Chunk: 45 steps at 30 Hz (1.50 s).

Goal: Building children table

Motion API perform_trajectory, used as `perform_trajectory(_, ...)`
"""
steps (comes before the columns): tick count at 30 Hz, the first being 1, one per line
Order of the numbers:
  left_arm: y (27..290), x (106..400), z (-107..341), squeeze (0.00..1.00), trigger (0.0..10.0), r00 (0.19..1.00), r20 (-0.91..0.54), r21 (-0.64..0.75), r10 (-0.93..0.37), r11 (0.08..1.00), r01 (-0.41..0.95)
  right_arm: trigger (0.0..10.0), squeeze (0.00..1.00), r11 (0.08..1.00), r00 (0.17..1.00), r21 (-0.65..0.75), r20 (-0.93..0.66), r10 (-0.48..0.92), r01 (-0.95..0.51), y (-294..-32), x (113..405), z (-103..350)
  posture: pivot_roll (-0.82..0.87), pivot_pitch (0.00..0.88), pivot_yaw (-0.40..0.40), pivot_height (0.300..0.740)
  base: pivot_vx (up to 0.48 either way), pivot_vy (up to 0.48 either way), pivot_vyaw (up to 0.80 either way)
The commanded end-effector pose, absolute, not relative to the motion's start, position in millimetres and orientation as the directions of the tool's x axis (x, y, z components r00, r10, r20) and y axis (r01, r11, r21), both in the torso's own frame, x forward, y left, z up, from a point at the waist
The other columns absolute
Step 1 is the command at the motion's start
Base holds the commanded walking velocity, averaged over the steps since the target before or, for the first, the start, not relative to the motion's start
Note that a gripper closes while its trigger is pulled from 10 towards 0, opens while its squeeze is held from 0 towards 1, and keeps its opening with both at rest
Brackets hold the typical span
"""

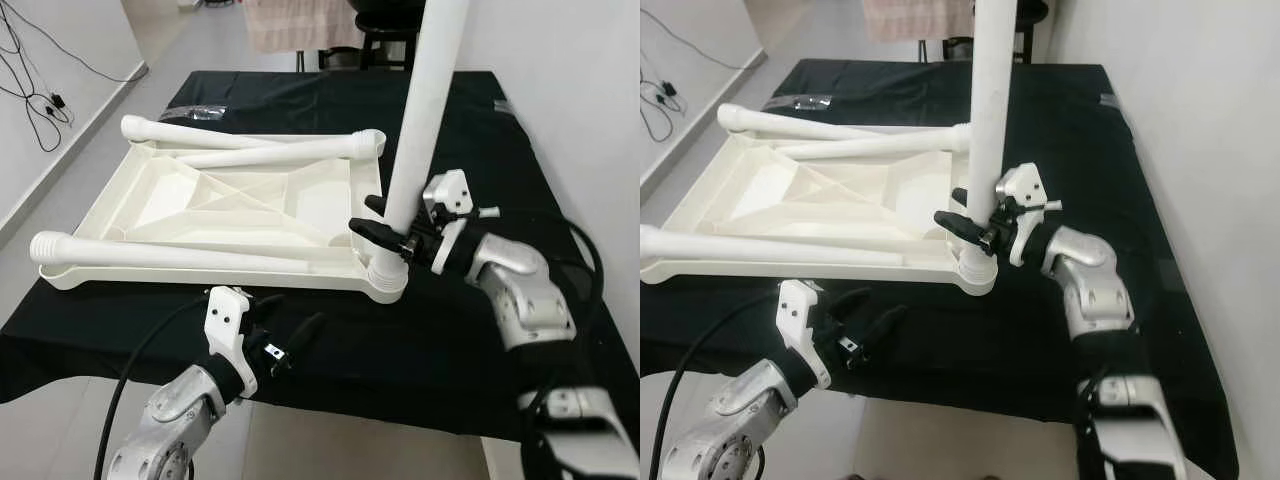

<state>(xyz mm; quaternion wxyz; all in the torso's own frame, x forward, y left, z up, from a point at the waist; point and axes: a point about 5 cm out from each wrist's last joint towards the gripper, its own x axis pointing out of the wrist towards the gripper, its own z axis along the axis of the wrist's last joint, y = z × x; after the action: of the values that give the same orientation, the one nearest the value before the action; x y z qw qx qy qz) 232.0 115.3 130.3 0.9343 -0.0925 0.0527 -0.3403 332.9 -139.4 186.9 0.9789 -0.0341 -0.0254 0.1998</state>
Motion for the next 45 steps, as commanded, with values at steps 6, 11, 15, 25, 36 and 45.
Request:
perform_trajectory(6,117,233,129,0.0,10.0,0.757,-0.068,-0.166,-0.649,0.756,0.633,0.0,0.0,0.938,0.93,-0.038,-0.151,0.335,-0.344,-109,302,149,0.01,0.149,0.028,0.74,0.0,0.0,0.0)
perform_trajectory(11,117,232,130,0.0,0.0,0.759,-0.07,-0.153,-0.648,0.758,0.634,4.6,0.0,0.924,0.915,-0.041,-0.163,0.369,-0.38,-109,310,149,0.02,0.146,0.022,0.74,0.0,0.0,0.0)
perform_trajectory(15,117,227,132,0.0,0.0,0.769,-0.063,-0.148,-0.637,0.768,0.624,10.0,0.0,0.909,0.907,-0.064,-0.131,0.401,-0.411,-110,320,169,0.02,0.139,0.016,0.74,0.0,0.0,0.0)
perform_trajectory(25,109,217,135,0.0,0.0,0.744,-0.064,-0.1,-0.665,0.746,0.658,10.0,1.0,0.679,0.68,-0.086,0.023,0.733,-0.729,-133,344,212,0.03,0.131,0.002,0.74,0.0,0.0,0.0)
perform_trajectory(36,107,215,134,0.0,0.0,0.751,-0.075,-0.03,-0.657,0.754,0.656,10.0,0.0,0.476,0.481,-0.102,-0.034,0.876,-0.874,-160,360,214,0.05,0.126,-0.006,0.74,0.0,0.0,0.0)
perform_trajectory(45,105,213,131,0.0,0.0,0.738,-0.074,-0.028,-0.671,0.741,0.671,0.0,0.0,0.399,0.401,-0.057,-0.041,0.915,-0.915,-165,364,214,0.04,0.127,-0.006,0.74,0.0,0.0,0.0)
